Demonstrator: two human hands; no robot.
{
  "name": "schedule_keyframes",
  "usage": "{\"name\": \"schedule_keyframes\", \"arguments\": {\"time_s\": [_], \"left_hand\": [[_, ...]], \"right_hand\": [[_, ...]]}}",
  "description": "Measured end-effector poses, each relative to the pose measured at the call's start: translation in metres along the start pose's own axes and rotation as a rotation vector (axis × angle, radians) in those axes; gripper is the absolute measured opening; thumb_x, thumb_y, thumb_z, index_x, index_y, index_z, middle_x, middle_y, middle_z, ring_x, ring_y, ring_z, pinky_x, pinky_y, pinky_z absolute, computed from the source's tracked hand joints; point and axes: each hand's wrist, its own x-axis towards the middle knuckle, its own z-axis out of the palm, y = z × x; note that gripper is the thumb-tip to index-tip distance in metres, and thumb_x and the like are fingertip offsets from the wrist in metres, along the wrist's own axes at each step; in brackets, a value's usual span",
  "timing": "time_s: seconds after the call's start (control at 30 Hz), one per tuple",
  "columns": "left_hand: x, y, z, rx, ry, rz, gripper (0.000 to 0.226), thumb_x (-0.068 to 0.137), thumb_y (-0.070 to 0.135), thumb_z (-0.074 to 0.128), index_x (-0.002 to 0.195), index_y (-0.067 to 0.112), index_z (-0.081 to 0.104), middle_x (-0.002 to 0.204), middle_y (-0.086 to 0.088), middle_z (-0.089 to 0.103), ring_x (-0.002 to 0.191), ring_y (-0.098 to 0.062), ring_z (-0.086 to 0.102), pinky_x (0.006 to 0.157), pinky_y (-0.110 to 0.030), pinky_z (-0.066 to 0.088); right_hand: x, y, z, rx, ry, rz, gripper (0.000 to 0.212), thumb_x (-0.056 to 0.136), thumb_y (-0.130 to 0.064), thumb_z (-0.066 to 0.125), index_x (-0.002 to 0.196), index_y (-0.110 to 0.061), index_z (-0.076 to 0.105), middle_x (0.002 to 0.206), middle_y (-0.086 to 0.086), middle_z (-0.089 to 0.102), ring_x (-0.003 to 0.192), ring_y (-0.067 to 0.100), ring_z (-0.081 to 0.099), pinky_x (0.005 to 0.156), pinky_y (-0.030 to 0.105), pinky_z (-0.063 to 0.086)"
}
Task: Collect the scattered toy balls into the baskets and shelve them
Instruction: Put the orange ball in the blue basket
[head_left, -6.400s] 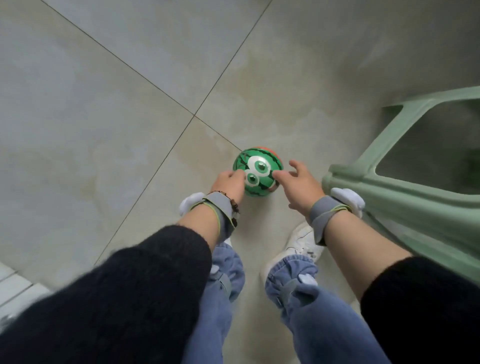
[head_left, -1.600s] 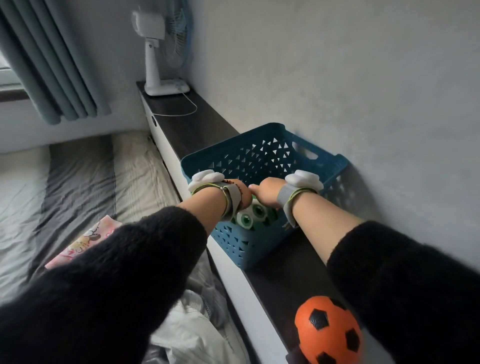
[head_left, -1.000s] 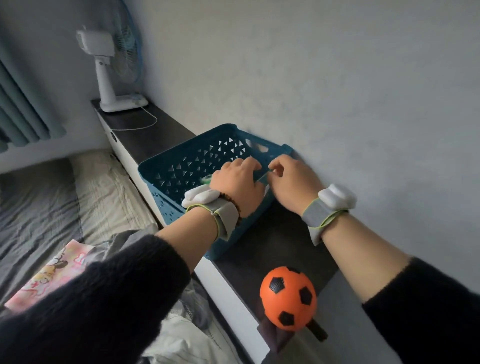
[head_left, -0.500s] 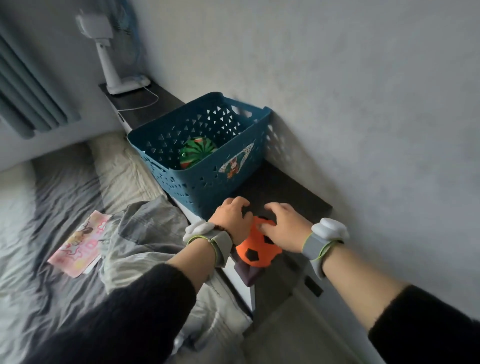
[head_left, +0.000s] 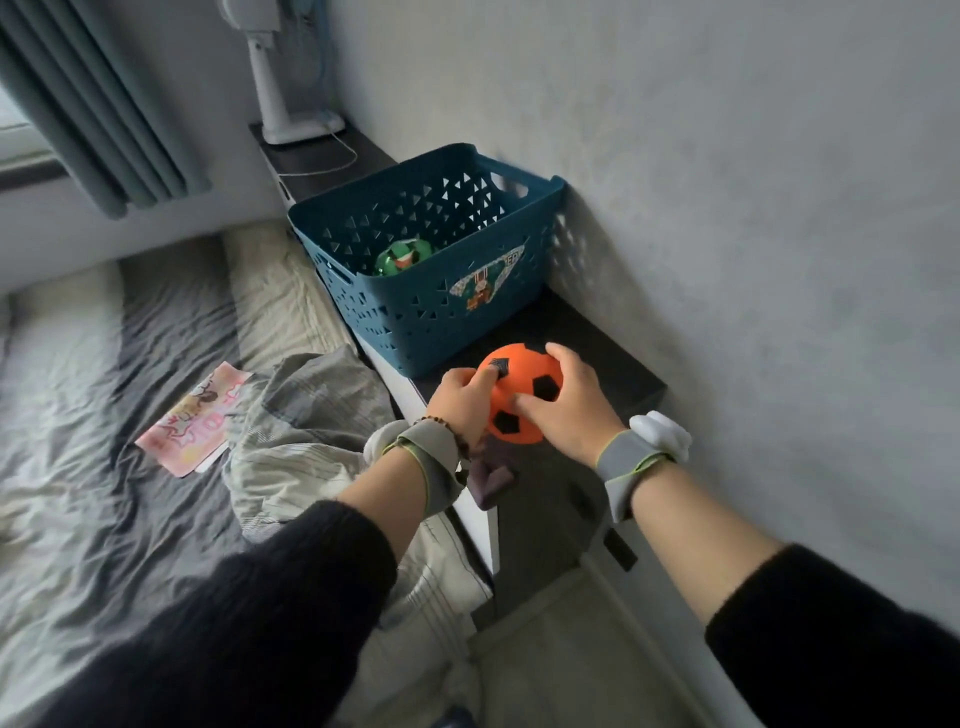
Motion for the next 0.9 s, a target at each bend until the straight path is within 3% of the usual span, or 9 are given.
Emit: {"name": "schedule_keyframes", "arguments": {"time_s": [0.1,0.3,0.37,0.43,0.47,0.6,0.77,0.9], "left_hand": [[0.003,0.030,-0.007,-0.006,0.059,0.104,0.044,0.087,0.050,0.046,0.112,0.016,0.058,0.092,-0.014,0.066,0.085,-0.037,0.068,0.071,-0.052,0.059],[0.009,0.085,-0.036,-0.054,0.183,0.258,0.051,0.088,0.050,0.047,0.132,0.025,0.045,0.106,0.000,0.057,0.094,-0.022,0.061,0.086,-0.046,0.054],[0.015,0.102,-0.054,-0.061,0.243,0.308,0.052,0.087,0.050,0.048,0.133,0.027,0.043,0.104,0.003,0.054,0.091,-0.019,0.059,0.084,-0.044,0.055],[0.026,0.117,-0.073,-0.060,0.278,0.323,0.053,0.085,0.052,0.047,0.132,0.027,0.044,0.105,0.001,0.055,0.088,-0.017,0.059,0.081,-0.043,0.056],[0.034,0.123,-0.083,-0.055,0.291,0.321,0.055,0.083,0.053,0.047,0.131,0.027,0.045,0.110,-0.002,0.056,0.090,-0.019,0.060,0.081,-0.044,0.057],[0.068,0.139,-0.112,-0.057,0.325,0.301,0.070,0.067,0.059,0.047,0.128,0.026,0.045,0.121,-0.010,0.052,0.094,-0.027,0.061,0.080,-0.046,0.057],[0.127,0.154,-0.136,-0.043,0.266,0.285,0.079,0.063,0.055,0.055,0.134,0.026,0.038,0.123,-0.010,0.052,0.099,-0.028,0.060,0.084,-0.043,0.056],[0.179,0.157,-0.131,0.030,0.208,0.324,0.074,0.073,0.044,0.064,0.138,0.025,0.036,0.124,-0.008,0.053,0.100,-0.024,0.057,0.081,-0.031,0.049]], "right_hand": [[0.013,-0.022,-0.016,0.098,0.108,-0.063,0.076,0.082,-0.036,0.069,0.146,-0.024,0.031,0.148,0.008,0.033,0.130,0.023,0.043,0.096,0.022,0.029],[0.035,-0.082,-0.033,0.160,0.225,-0.232,0.073,0.080,-0.036,0.071,0.142,-0.024,0.035,0.143,0.006,0.038,0.121,0.015,0.045,0.093,0.021,0.033],[0.046,-0.105,-0.034,0.158,0.228,-0.290,0.075,0.079,-0.036,0.073,0.142,-0.024,0.035,0.143,0.006,0.038,0.115,0.011,0.044,0.088,0.012,0.034],[0.062,-0.126,-0.031,0.134,0.227,-0.335,0.075,0.078,-0.033,0.075,0.142,-0.024,0.036,0.144,0.006,0.038,0.107,0.008,0.041,0.073,-0.003,0.031],[0.070,-0.136,-0.028,0.136,0.217,-0.352,0.075,0.078,-0.031,0.075,0.142,-0.024,0.036,0.144,0.006,0.037,0.106,0.007,0.039,0.071,-0.003,0.030],[0.109,-0.167,-0.011,0.164,0.147,-0.370,0.072,0.081,-0.029,0.071,0.143,-0.025,0.033,0.144,0.006,0.034,0.111,0.015,0.043,0.088,0.024,0.037],[0.172,-0.184,0.005,0.144,0.132,-0.336,0.066,0.084,-0.031,0.065,0.142,-0.023,0.035,0.143,0.007,0.038,0.119,0.022,0.048,0.091,0.028,0.038],[0.222,-0.180,0.008,0.100,0.125,-0.228,0.064,0.086,-0.027,0.059,0.145,-0.024,0.033,0.146,0.008,0.038,0.126,0.026,0.046,0.092,0.027,0.036]]}}
